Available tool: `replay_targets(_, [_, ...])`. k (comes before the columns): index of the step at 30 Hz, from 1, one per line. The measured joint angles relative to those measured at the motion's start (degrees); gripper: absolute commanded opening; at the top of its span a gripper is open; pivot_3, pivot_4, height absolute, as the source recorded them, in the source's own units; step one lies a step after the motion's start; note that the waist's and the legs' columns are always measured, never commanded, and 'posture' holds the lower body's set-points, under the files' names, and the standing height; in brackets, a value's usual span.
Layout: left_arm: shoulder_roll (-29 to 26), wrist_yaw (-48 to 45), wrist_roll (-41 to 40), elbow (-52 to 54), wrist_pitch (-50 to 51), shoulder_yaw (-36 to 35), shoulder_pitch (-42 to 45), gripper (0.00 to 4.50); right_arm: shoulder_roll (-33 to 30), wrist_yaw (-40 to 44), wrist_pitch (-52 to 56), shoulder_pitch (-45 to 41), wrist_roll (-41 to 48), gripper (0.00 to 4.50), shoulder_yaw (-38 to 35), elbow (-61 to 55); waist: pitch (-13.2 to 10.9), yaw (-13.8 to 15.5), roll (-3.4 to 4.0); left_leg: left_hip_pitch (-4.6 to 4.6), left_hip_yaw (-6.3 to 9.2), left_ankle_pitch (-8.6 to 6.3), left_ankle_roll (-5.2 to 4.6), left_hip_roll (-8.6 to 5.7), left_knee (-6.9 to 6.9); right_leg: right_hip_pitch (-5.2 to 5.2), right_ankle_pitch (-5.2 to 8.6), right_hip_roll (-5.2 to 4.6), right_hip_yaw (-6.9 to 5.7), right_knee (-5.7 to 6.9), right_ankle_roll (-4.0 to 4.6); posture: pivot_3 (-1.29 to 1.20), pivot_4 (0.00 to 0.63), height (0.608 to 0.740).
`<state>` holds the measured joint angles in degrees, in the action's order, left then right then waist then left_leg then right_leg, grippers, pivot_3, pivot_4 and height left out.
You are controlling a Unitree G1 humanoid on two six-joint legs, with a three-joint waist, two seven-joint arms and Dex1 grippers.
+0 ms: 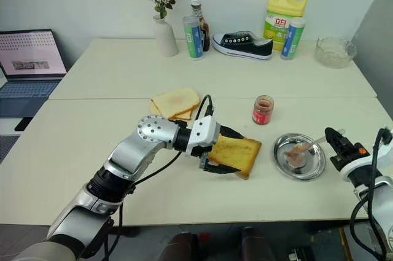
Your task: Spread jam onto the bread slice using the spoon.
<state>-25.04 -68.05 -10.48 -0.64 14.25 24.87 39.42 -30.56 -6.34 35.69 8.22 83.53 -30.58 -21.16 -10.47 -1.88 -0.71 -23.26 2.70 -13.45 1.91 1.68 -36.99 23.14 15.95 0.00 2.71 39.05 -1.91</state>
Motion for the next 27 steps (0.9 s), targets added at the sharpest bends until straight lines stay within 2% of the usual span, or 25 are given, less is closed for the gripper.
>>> replay_targets(9, [3.0, 1.2, -0.8, 0.8, 1.9, -0.7, -0.2, 4.50, 0.4, 14.0, 0.0, -1.0, -7.0, 0.03, 0.3, 12.2, 0.0, 0.1, 0.05, -0.02, 0.01, 0.00, 0.00, -0.01, 0.01, 0.00, 0.00, -0.01, -0.01, -0.02, -0.01, 0.00, 0.150, 0.740])
replay_targets(12, [4.2, 1.8, -1.5, 1.5, 3.3, -0.8, -0.2, 4.50, 0.4, 15.9, 0.4, -1.9, -9.1, 0.76, 0.4, 14.1, 0.0, 0.1, 0.05, 0.01, 0.02, 0.00, 0.00, -0.01, -0.01, -0.03, 0.00, -0.01, -0.03, 0.01, -0.01, 0.00, 0.150, 0.740])
replay_targets(22, [4.5, 2.5, -3.0, 3.0, 5.3, -2.8, -0.1, 4.50, 1.8, 16.4, 2.5, -5.3, -10.8, 4.31, -1.0, 18.9, 0.0, 0.2, 0.09, 0.02, 0.01, 0.00, 0.00, -0.01, 0.01, -0.03, 0.00, -0.01, -0.02, 0.00, -0.01, 0.00, 0.150, 0.740])
replay_targets(23, [4.3, 2.5, -3.0, 3.0, 5.3, -2.9, -0.1, 4.50, 1.8, 16.4, 2.7, -5.3, -10.7, 4.44, -1.7, 19.0, 0.0, 0.2, 0.08, 0.01, 0.01, 0.00, 0.00, -0.01, 0.02, -0.03, 0.00, -0.01, -0.02, 0.00, -0.01, 0.00, 0.150, 0.740])
replay_targets(27, [3.8, 2.4, -3.0, 2.9, 5.3, -3.3, 0.0, 4.50, 0.3, 16.3, 4.2, -4.6, -10.8, 4.44, -4.0, 19.0, 0.0, 0.2, 0.09, 0.01, 0.00, 0.00, 0.00, -0.02, 0.02, -0.03, 0.00, -0.02, -0.01, -0.01, -0.01, 0.00, 0.150, 0.740])
